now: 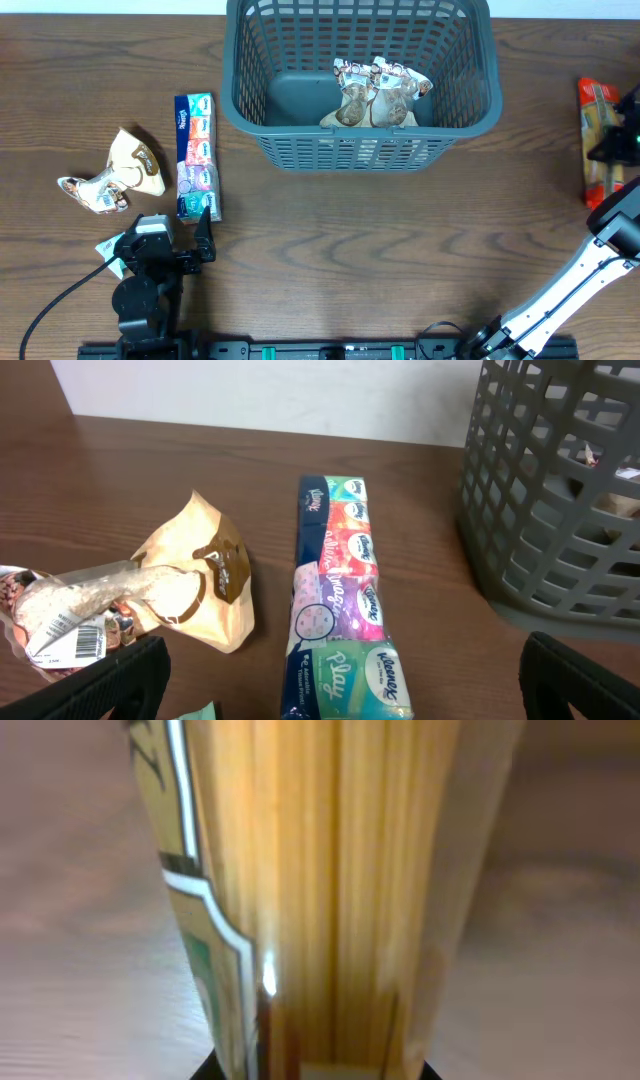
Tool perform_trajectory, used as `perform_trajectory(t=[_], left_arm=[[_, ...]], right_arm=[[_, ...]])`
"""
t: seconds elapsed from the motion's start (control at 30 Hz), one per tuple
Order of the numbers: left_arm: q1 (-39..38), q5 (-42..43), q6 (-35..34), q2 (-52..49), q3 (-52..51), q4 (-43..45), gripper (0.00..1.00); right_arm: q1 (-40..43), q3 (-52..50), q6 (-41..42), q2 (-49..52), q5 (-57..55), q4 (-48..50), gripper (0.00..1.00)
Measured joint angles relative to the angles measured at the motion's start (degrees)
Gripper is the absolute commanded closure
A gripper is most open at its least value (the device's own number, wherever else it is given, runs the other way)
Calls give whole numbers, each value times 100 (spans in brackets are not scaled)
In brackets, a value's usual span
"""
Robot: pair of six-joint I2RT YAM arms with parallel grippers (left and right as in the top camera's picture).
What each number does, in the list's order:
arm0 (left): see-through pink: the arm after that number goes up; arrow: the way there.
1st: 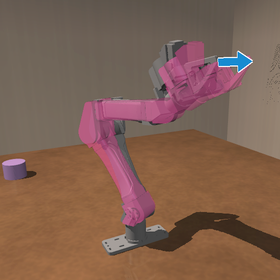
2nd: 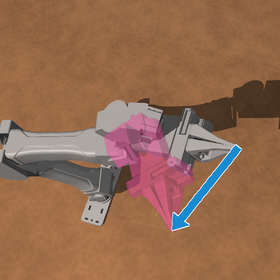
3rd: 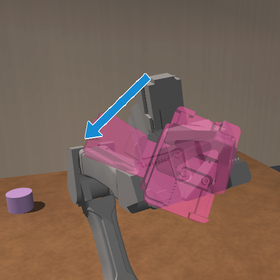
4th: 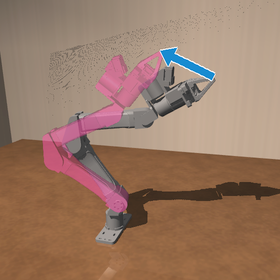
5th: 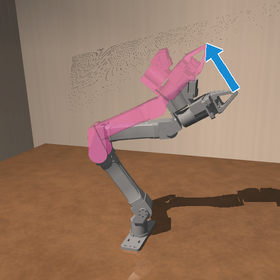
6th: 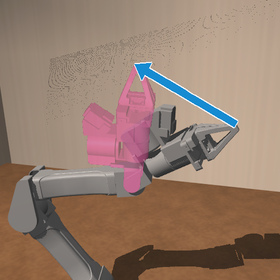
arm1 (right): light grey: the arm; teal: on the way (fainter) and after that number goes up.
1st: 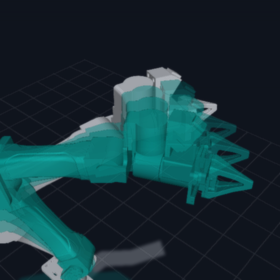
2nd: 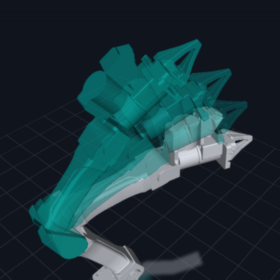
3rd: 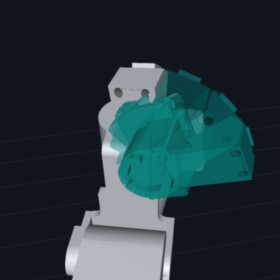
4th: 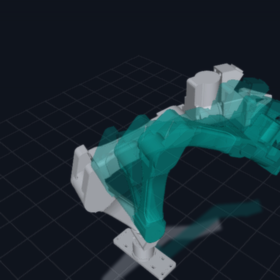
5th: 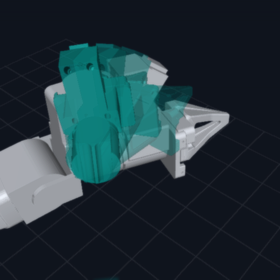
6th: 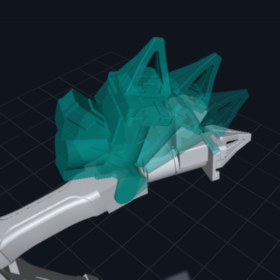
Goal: Pack container
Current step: 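Close the right gripper on the spaghetti packet and lift it, then carry the spaghetti packet over the basket and lower it in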
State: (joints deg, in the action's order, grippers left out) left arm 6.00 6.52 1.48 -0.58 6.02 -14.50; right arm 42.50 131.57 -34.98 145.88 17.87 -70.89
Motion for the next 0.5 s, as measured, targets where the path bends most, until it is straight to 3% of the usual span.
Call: perform_trajectory(t=[0.27,0.5], left_arm=[[2,0,0,0,0,0,1],[0,0,0,0,0,2,1]], right_arm=[[-168,-55,208,-111,2579,326,99],[-407,-170,881,-1182,3464,1241,99]])
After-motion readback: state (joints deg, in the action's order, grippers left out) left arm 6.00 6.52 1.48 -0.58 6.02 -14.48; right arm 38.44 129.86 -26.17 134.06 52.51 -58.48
